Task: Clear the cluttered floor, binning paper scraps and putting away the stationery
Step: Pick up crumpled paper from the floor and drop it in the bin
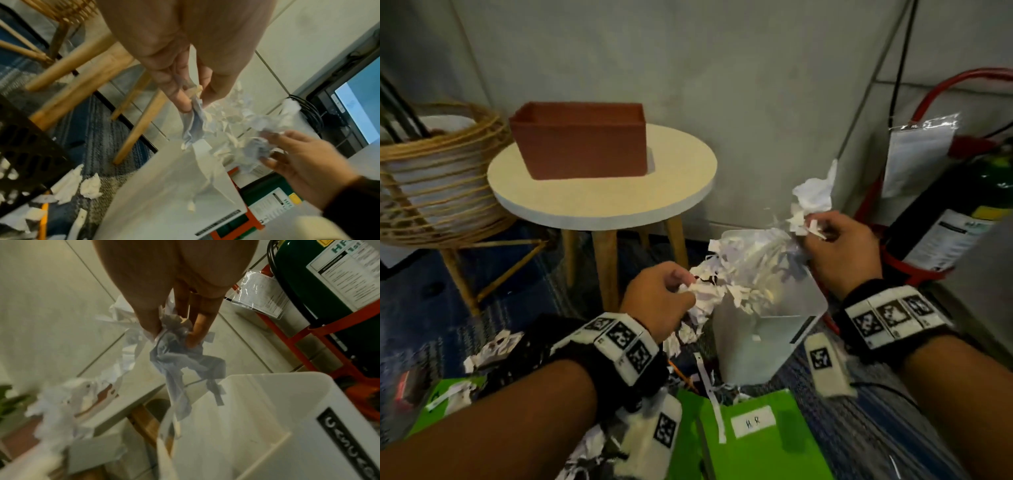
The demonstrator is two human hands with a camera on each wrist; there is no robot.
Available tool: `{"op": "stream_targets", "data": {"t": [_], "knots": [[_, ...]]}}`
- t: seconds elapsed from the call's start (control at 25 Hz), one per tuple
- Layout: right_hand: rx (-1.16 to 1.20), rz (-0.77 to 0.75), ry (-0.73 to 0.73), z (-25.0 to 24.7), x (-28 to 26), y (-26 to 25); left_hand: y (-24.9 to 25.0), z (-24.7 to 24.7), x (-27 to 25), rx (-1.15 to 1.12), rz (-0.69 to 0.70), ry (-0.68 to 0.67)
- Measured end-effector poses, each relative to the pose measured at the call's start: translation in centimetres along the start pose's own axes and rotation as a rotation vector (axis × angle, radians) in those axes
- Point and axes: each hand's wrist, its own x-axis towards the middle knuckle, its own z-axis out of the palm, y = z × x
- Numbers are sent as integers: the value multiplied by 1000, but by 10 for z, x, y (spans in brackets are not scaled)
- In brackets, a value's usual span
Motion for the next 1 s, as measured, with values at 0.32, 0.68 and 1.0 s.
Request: {"op": "stream_targets", "data": {"t": [0.32, 0.68, 1.0], "knots": [[-420, 174, -595, 36, -13, 55, 31, 40, 2, -126, -81, 79], [-18, 170, -277, -20, -42, 65, 58, 90, 27, -208, -51, -55], [150, 47, -315, -18, -119, 66, -3, 56, -11, 203, -70, -122]]}}
